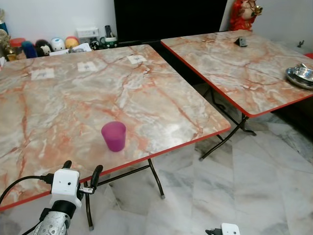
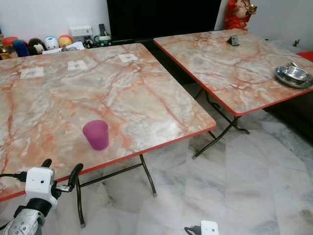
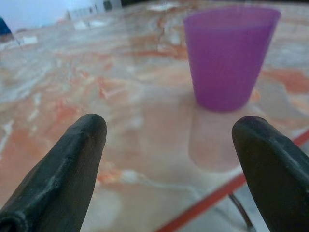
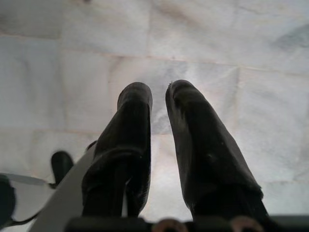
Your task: Setting the table
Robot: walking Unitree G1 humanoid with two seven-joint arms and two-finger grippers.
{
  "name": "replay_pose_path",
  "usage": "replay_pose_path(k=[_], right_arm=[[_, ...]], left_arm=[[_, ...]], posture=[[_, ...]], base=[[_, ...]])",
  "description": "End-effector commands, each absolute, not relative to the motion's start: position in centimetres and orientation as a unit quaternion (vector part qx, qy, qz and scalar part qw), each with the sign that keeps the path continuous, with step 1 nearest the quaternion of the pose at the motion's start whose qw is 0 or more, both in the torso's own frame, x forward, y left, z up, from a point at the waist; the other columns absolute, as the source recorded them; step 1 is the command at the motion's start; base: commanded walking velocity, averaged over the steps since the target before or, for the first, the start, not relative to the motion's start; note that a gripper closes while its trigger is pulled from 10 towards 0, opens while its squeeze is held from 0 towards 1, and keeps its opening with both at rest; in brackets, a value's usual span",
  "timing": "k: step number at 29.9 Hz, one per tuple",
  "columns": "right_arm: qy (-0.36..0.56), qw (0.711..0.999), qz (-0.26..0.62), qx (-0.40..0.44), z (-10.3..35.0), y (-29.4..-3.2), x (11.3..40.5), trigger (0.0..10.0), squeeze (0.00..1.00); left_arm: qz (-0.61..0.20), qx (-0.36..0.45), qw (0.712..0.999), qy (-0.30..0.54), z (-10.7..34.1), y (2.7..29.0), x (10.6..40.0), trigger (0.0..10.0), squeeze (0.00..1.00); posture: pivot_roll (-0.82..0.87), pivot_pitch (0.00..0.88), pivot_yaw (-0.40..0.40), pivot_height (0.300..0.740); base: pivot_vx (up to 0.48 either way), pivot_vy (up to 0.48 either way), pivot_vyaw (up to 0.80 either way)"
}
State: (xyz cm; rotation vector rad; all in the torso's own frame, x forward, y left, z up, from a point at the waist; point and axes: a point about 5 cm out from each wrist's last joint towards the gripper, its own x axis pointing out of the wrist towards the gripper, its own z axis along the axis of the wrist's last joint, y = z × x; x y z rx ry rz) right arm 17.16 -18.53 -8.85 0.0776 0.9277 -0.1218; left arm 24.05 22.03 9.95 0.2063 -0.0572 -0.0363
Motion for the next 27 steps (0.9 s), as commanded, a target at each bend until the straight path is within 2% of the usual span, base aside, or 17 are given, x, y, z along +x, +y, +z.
replay_pose_path(k=[1, 9, 21, 27], right_arm=[[0.458, 0.886, -0.057, 0.042, -9.16, -18.22, 16.59, 10.0, 0.00], [0.457, 0.887, -0.053, 0.039, -9.15, -18.17, 16.60, 10.0, 0.00], [0.456, 0.887, -0.052, 0.040, -9.14, -18.10, 16.64, 10.0, 0.00], [0.455, 0.888, -0.052, 0.040, -9.11, -18.07, 16.70, 10.0, 0.00]], left_arm=[[-0.006, 0.099, 0.995, -0.013, 9.49, 22.67, 23.70, 10.0, 0.00], [0.020, 0.097, 0.995, -0.008, 9.25, 23.61, 23.22, 10.0, 0.00], [0.005, 0.107, 0.994, -0.015, 9.62, 23.18, 23.33, 10.0, 0.00], [0.007, 0.108, 0.994, -0.015, 9.49, 23.10, 23.32, 10.0, 0.00]], posture=[[0.06, 0.066, -0.023, 0.740], [0.07, 0.066, -0.022, 0.740], [0.07, 0.067, -0.022, 0.740], [0.07, 0.066, -0.021, 0.740]], base=[[0.000, 0.000, -0.51], [0.000, 0.000, -0.06], [0.000, 0.000, 0.00], [0.000, -0.408, 0.00]])
